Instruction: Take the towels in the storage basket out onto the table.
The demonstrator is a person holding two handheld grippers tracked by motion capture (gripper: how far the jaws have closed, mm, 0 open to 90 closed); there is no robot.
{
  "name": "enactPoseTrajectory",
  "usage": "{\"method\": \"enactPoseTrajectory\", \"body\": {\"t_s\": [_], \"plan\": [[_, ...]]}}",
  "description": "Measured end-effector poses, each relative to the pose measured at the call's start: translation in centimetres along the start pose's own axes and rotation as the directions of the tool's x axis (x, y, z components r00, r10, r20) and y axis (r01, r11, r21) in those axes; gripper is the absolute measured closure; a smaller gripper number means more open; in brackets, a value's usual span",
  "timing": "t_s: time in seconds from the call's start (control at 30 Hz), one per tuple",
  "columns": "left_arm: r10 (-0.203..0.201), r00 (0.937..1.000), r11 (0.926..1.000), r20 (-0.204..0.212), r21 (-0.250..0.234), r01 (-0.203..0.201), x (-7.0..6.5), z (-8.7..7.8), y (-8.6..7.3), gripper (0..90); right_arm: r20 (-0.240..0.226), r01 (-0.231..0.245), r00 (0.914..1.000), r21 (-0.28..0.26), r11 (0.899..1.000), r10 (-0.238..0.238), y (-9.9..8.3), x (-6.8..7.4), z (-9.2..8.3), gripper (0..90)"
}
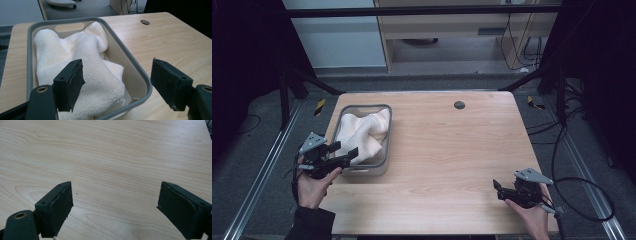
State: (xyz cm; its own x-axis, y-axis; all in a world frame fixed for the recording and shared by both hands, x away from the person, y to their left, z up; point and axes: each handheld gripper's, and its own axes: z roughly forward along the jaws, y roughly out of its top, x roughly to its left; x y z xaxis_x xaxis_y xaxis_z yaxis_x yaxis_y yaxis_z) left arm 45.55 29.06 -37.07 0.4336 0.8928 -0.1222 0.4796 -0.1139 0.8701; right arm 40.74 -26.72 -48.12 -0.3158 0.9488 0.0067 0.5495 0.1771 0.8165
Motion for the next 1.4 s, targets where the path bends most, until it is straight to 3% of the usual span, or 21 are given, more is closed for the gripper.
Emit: {"method": "enactPoseTrajectory", "body": {"t_s": [0.47,0.83,1.4], "plan": [[0.026,0.9989,0.9970,-0.039,0.074,-0.023,1.0,1.6,2.9,25.3,-0.007,0.012,0.9999,0.012,1.000,-0.012,-0.1,0.0,0.2,12.5],[0.031,0.9991,0.9928,-0.029,0.116,-0.027,1.4,3.3,4.0,24.9,-0.014,0.011,0.9998,0.018,1.000,-0.011,0.0,0.0,0.3,12.6],[0.036,0.9987,0.9783,-0.037,0.205,-0.028,2.2,6.7,5.3,23.7,-0.020,0.010,0.9998,0.030,1.000,-0.009,0.0,0.0,0.4,12.7]]}}
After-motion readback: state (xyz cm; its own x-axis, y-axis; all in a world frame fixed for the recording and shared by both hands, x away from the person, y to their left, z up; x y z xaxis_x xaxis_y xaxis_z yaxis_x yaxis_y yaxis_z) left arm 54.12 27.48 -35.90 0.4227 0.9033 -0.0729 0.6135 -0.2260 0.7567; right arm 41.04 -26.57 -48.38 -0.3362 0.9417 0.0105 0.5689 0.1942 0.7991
